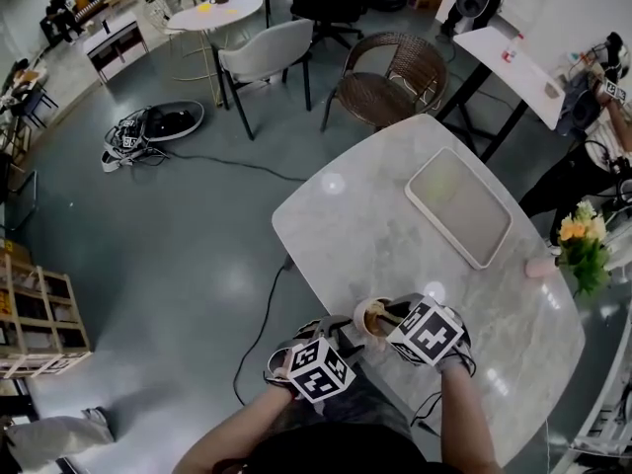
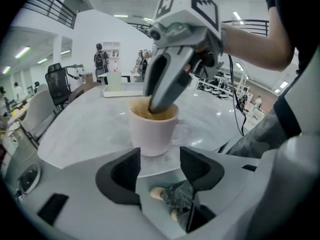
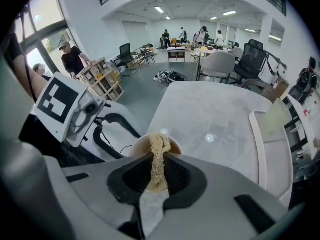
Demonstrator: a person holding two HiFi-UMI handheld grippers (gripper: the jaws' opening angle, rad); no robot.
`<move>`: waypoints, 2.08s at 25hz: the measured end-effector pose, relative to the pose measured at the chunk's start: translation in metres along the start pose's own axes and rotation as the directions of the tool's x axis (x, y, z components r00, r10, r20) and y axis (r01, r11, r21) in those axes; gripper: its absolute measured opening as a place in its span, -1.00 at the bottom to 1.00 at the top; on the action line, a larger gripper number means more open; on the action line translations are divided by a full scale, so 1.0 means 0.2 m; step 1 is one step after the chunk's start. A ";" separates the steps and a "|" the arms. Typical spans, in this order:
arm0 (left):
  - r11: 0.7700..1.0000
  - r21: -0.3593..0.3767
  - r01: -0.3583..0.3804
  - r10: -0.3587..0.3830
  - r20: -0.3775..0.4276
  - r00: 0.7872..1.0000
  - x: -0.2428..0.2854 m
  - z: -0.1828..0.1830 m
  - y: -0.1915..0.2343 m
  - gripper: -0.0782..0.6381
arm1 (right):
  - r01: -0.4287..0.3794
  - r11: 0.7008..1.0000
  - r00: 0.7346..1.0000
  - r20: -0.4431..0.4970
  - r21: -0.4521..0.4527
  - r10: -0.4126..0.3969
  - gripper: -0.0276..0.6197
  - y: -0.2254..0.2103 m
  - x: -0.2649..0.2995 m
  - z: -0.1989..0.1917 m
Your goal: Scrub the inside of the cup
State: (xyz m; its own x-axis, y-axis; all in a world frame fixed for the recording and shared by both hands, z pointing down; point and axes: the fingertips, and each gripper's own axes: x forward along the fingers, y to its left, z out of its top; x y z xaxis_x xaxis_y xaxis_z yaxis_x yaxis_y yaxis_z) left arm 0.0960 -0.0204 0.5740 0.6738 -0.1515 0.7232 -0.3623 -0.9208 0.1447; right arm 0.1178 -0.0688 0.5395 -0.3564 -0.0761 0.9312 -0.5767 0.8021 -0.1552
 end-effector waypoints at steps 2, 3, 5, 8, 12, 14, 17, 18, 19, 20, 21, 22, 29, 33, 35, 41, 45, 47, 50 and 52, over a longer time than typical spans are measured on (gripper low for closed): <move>0.999 0.043 -0.021 0.021 -0.011 1.000 0.01 0.01 0.06 -0.03 | -0.004 1.000 1.000 -0.007 -0.009 0.004 -0.73 0.01 0.01 0.00; 0.997 0.079 -0.024 0.025 -0.021 0.999 0.02 0.02 0.08 0.02 | -0.007 1.000 1.000 -0.012 -0.014 0.007 -0.73 0.02 0.01 0.01; 0.987 0.161 -0.021 0.029 -0.046 0.999 0.05 0.04 0.10 0.11 | -0.012 1.000 1.000 -0.022 -0.025 0.012 -0.73 0.03 0.02 0.01; 0.969 0.247 -0.016 0.034 -0.068 0.997 0.11 0.06 0.10 0.15 | -0.026 0.999 0.999 -0.035 -0.038 0.025 -0.73 0.04 0.04 0.00; 0.957 0.290 -0.001 0.023 -0.074 0.997 0.16 0.08 0.09 0.18 | -0.054 0.997 0.998 -0.042 -0.054 0.052 -0.73 0.06 0.06 0.00; 0.954 0.300 0.000 0.023 -0.072 0.997 0.16 0.08 0.09 0.19 | -0.072 0.996 0.997 -0.038 -0.061 0.070 -0.73 0.07 0.06 0.00; 0.953 0.304 -0.006 0.028 -0.069 0.997 0.15 0.08 0.10 0.19 | -0.105 0.993 0.994 -0.021 -0.055 0.104 -0.73 0.09 0.06 0.01; 0.954 0.301 -0.009 0.031 -0.070 0.997 0.15 0.08 0.10 0.19 | -0.117 0.992 0.993 -0.012 -0.043 0.116 -0.73 0.09 0.05 0.01; 0.955 0.296 -0.013 0.036 -0.071 0.997 0.15 0.08 0.10 0.19 | -0.127 0.992 0.992 0.001 -0.026 0.127 -0.73 0.09 0.04 0.01; 0.957 0.290 -0.019 0.041 -0.071 0.997 0.15 0.08 0.10 0.19 | -0.136 0.991 0.990 0.018 -0.008 0.136 -0.73 0.09 0.03 0.01; 0.959 0.281 -0.026 0.047 -0.069 0.996 0.15 0.08 0.10 0.19 | -0.144 0.989 0.989 0.042 0.010 0.144 -0.73 0.09 0.01 0.02; 0.961 0.273 -0.033 0.054 -0.067 0.996 0.15 0.08 0.10 0.19 | -0.153 0.988 0.986 0.069 0.026 0.151 -0.73 0.08 -0.02 0.03; 0.970 0.235 -0.054 0.071 -0.066 0.995 0.15 0.08 0.10 0.19 | -0.182 0.973 0.963 0.224 0.143 0.147 -0.73 0.06 -0.20 0.06; 0.977 0.193 -0.089 0.105 -0.073 0.992 0.16 0.07 0.09 0.19 | -0.075 0.981 0.983 0.178 0.181 0.042 -0.73 0.00 -0.19 0.03; 0.980 0.165 -0.114 0.128 -0.079 0.989 0.15 0.07 0.09 0.18 | -0.021 0.985 0.991 0.133 0.170 -0.001 -0.73 0.00 -0.15 0.03; 0.976 0.161 -0.146 0.161 -0.085 0.983 0.10 0.05 0.04 0.14 | 0.061 0.995 0.997 0.049 0.074 -0.065 -0.73 0.01 -0.06 0.01; 0.977 0.173 -0.124 0.142 -0.092 0.986 0.08 0.04 -0.01 0.14 | 0.035 0.999 0.999 0.036 -0.040 -0.033 -0.73 0.04 -0.05 0.00; 0.978 0.178 -0.108 0.126 -0.095 0.987 0.07 0.03 -0.05 0.13 | 0.009 0.998 0.999 0.040 -0.070 -0.006 -0.73 0.05 -0.05 0.00; 0.975 0.206 -0.084 0.104 -0.091 0.990 0.06 0.03 -0.11 0.09 | -0.029 0.995 0.998 0.056 -0.100 0.035 -0.73 0.06 -0.04 0.01; 0.972 0.223 -0.077 0.100 -0.091 0.991 0.07 0.03 -0.13 0.06 | -0.048 0.991 0.997 0.059 -0.125 0.056 -0.73 0.05 -0.05 0.01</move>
State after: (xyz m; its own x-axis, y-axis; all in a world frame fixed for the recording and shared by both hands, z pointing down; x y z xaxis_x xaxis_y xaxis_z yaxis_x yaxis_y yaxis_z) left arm 0.1195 -0.0006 0.5757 0.5728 -0.2092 0.7926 -0.2604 -0.9632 -0.0661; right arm 0.1143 -0.0614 0.5290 -0.4309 -0.0662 0.8999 -0.4621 0.8728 -0.1571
